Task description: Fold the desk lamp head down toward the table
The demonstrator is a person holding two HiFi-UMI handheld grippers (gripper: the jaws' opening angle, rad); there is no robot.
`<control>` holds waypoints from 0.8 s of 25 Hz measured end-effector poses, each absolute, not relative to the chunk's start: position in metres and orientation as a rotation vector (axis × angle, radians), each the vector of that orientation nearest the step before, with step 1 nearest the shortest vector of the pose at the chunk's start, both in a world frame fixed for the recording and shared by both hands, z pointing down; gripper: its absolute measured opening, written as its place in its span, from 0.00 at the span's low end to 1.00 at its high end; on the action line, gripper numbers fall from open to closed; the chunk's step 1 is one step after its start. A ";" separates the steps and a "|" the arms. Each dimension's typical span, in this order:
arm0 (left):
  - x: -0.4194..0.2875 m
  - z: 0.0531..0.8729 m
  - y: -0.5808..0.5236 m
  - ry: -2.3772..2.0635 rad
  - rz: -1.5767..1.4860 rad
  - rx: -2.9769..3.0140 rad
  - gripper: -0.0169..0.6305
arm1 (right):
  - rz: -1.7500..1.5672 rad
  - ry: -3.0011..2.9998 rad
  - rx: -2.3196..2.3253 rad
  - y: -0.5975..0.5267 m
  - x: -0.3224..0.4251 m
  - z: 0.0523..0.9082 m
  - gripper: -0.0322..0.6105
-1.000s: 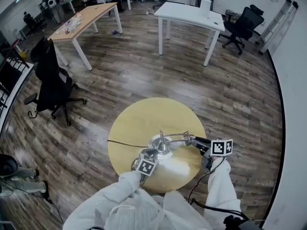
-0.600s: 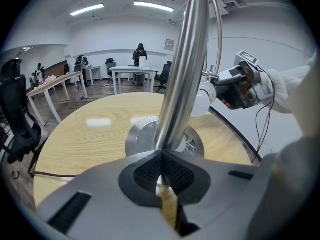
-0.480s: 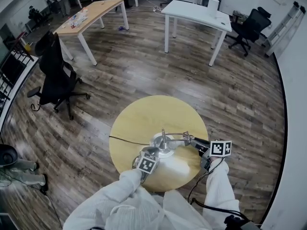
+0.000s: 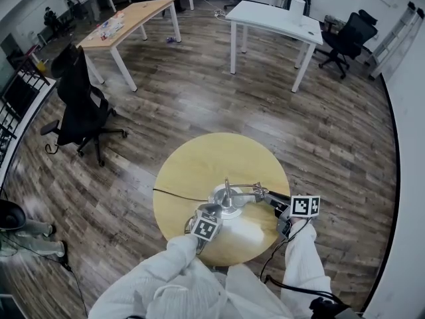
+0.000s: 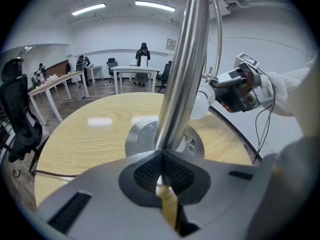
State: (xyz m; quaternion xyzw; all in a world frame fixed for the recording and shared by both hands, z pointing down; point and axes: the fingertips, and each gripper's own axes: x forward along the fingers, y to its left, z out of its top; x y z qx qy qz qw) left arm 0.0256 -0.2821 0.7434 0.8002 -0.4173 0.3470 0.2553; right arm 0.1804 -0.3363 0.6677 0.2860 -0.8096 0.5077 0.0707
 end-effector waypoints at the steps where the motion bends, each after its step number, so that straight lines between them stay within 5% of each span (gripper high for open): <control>1: 0.025 0.744 -0.282 -1.133 0.941 2.172 0.02 | 1.528 -2.436 0.862 -0.337 0.180 0.668 0.34; 20: 0.005 0.681 -0.271 -1.146 0.702 2.178 0.02 | 1.189 -2.508 1.130 -0.315 0.203 0.626 0.34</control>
